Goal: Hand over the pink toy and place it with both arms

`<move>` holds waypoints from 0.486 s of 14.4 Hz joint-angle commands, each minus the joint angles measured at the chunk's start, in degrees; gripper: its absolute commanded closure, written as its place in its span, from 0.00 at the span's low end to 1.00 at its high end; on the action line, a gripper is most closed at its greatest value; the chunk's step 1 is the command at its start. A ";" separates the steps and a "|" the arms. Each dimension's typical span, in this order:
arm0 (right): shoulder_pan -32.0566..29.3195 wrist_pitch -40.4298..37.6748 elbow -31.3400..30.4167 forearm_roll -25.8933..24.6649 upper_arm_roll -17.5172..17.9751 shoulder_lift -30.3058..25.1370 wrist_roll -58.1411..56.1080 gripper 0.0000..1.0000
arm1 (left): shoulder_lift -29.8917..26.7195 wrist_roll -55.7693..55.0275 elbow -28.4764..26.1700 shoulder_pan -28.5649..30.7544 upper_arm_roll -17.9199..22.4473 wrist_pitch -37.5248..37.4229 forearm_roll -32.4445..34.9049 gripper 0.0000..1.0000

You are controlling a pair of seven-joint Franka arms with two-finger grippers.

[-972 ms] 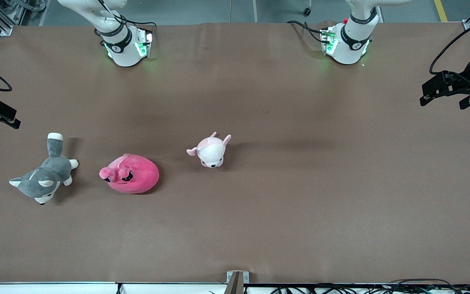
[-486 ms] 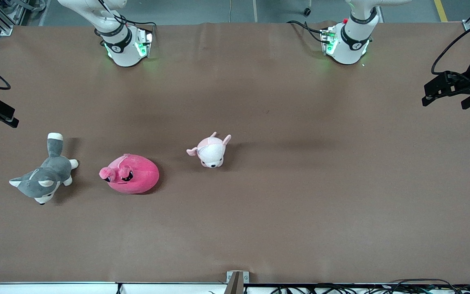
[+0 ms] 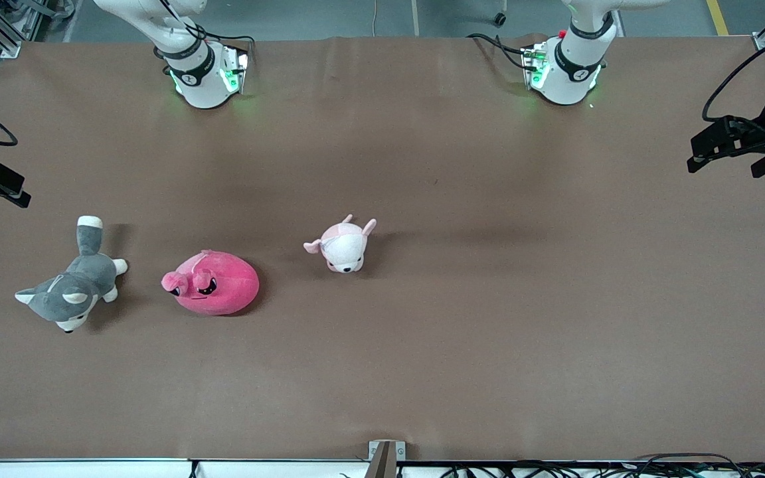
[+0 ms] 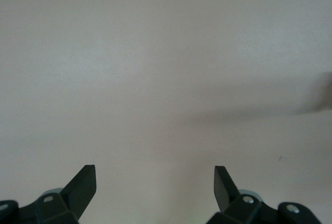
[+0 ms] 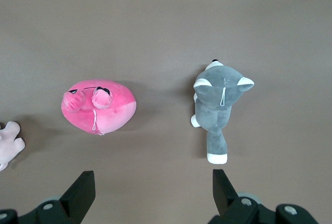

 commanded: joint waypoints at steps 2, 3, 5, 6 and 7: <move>-0.05 0.81 -2.84 -1.33 0.27 -2.28 -0.57 0.00 | -1.24 0.15 -1.32 0.00 0.46 0.36 -0.18 0.00; -0.05 0.81 -2.84 -1.33 0.27 -2.28 -0.57 0.00 | -1.24 0.06 -1.41 0.18 0.46 0.36 -0.09 0.00; -0.05 0.81 -2.75 -1.33 0.27 -2.28 -0.57 0.00 | -1.24 0.06 -1.50 0.62 0.37 0.28 0.00 0.00; -0.05 0.81 -2.84 -1.33 0.27 -2.28 -0.57 0.00 | -1.24 0.06 -1.41 0.62 0.37 0.28 0.00 0.00; -0.05 0.81 -2.84 -1.33 0.27 -2.19 -0.57 0.00 | -1.24 0.06 -1.41 0.70 0.37 0.36 0.00 0.00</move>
